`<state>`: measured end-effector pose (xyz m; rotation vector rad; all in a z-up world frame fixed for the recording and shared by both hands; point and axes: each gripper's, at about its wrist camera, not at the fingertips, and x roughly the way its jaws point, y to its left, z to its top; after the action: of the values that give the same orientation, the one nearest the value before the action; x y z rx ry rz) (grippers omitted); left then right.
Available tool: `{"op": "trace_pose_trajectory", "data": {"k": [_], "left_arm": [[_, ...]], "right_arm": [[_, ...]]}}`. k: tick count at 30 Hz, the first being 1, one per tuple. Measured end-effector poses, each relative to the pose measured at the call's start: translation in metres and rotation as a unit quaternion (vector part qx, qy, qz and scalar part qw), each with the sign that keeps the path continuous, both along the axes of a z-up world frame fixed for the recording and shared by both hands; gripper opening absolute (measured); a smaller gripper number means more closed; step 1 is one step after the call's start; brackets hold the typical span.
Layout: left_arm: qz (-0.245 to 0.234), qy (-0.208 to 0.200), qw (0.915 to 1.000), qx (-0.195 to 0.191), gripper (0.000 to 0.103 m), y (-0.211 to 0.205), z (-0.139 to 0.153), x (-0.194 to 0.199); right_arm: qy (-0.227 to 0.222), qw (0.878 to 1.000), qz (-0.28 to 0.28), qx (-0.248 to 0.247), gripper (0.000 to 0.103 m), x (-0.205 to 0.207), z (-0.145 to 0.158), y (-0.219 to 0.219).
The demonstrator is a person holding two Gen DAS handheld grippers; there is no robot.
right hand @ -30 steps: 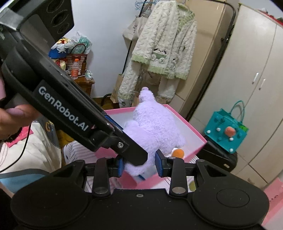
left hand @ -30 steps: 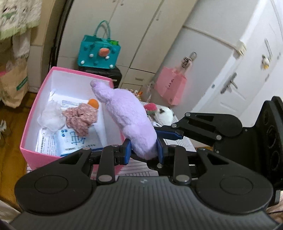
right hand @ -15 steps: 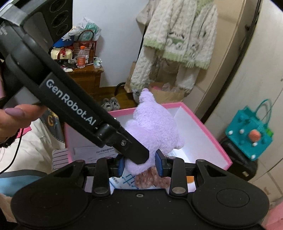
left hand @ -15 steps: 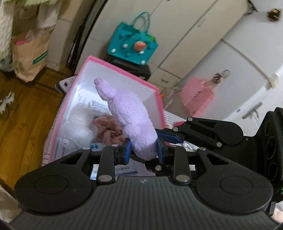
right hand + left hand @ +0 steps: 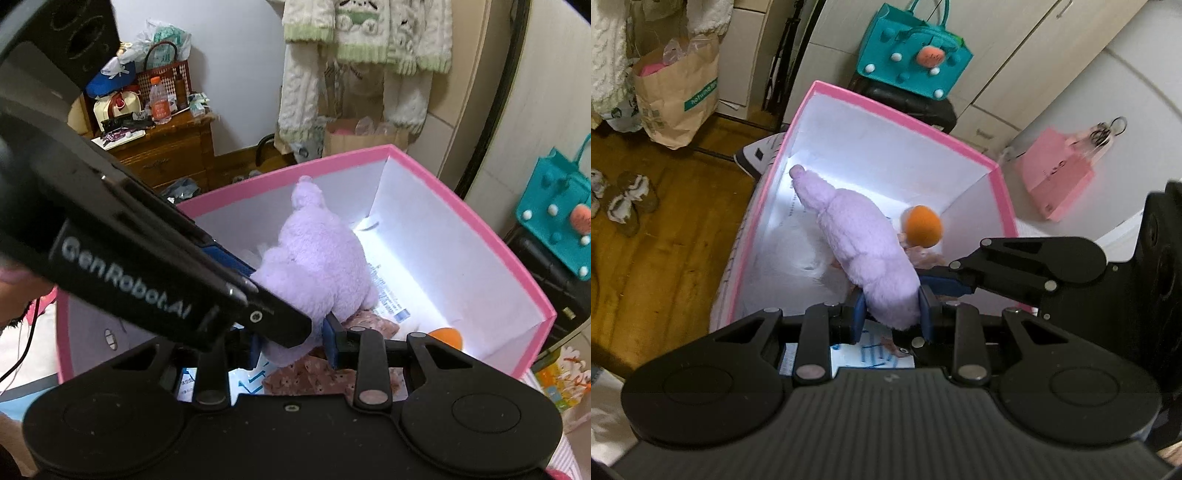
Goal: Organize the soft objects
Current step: 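Lower the lilac plush into the box and open both grippers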
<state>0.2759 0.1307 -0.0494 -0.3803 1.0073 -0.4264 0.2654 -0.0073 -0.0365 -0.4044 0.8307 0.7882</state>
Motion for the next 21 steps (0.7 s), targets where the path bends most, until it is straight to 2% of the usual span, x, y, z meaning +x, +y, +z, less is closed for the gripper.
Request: {"op": "trace_pose_trajectory", "data": {"k": [3,7,11,15,18,21], "left_arm": [[-0.001,0.004,0.9997,0.023,0.028,0.000,-0.005,0.003],[0.001,0.010,0.9992,0.038,0.032,0.005,-0.006,0.000],[-0.003,-0.004,0.9981,0.061,0.044,0.004,0.005,-0.009],[0.007,-0.044,0.9958,0.080,0.044,0.005,0.017,-0.028],[0.022,-0.088,0.9892,0.115,0.040,0.008,0.029,-0.045],[0.026,-0.115,0.9837,0.136,0.035,0.008,0.038,-0.054]], "right_arm": [[0.006,1.000,0.009,-0.002,0.037,0.002,-0.005,0.005],[0.007,1.000,0.024,-0.006,0.037,0.001,-0.004,0.011],[0.008,1.000,0.021,-0.011,0.037,0.007,-0.006,0.016],[0.013,1.000,0.012,0.014,0.038,0.005,-0.001,0.012],[0.016,0.999,0.019,0.021,0.039,-0.001,0.001,0.010],[0.005,1.000,0.024,0.013,0.040,-0.011,0.001,0.009]]}}
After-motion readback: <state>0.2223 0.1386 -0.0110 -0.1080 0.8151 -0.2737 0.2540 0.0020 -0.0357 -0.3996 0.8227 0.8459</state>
